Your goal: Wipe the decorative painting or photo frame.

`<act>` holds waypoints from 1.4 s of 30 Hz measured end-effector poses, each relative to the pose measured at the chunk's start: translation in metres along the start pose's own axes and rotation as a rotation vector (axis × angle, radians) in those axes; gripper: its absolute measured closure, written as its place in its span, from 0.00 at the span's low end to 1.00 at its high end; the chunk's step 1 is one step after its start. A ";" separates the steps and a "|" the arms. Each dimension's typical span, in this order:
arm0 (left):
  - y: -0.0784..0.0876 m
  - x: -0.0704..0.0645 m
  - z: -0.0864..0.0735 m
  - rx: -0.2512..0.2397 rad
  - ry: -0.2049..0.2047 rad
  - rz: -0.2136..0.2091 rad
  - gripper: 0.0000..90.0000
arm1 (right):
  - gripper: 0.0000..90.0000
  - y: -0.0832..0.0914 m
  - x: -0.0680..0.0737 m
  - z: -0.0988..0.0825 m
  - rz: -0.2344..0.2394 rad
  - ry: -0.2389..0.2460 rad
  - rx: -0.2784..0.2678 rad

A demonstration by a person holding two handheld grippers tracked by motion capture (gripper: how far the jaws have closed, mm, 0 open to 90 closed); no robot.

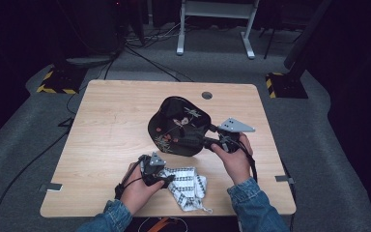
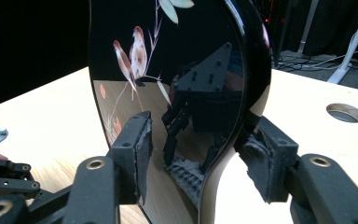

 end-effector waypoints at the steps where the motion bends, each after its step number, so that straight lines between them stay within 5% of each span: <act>1: 0.000 0.000 0.000 -0.001 -0.002 0.001 0.46 | 0.51 0.000 0.000 0.000 0.000 0.001 0.002; 8: -0.005 -0.002 0.000 -0.031 -0.065 0.015 0.49 | 0.51 0.000 0.000 0.000 -0.002 0.001 0.001; 18: -0.008 -0.012 -0.001 -0.076 -0.074 -0.068 0.81 | 0.51 0.000 0.000 0.000 -0.004 -0.001 0.004; 25: 0.005 -0.011 0.004 -0.055 -0.072 -0.128 0.87 | 0.51 0.001 -0.002 0.002 0.002 -0.007 0.000; 31: 0.046 0.004 0.022 -0.134 -0.105 -0.046 0.87 | 0.51 0.001 -0.006 0.004 0.012 -0.020 -0.002; 42: 0.118 0.039 0.032 -0.264 -0.087 0.135 0.87 | 0.51 -0.007 -0.007 0.009 0.052 -0.009 0.001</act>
Point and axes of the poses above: each handheld gripper's, and its own axes: y roughly backward along the jaws, z roughly out of its top, x roughly to its left, the point moved 8 cm from there along -y, roughly forward along the jaws, and after that the axes turned 6 degrees about -z, right-handed, at the moved point
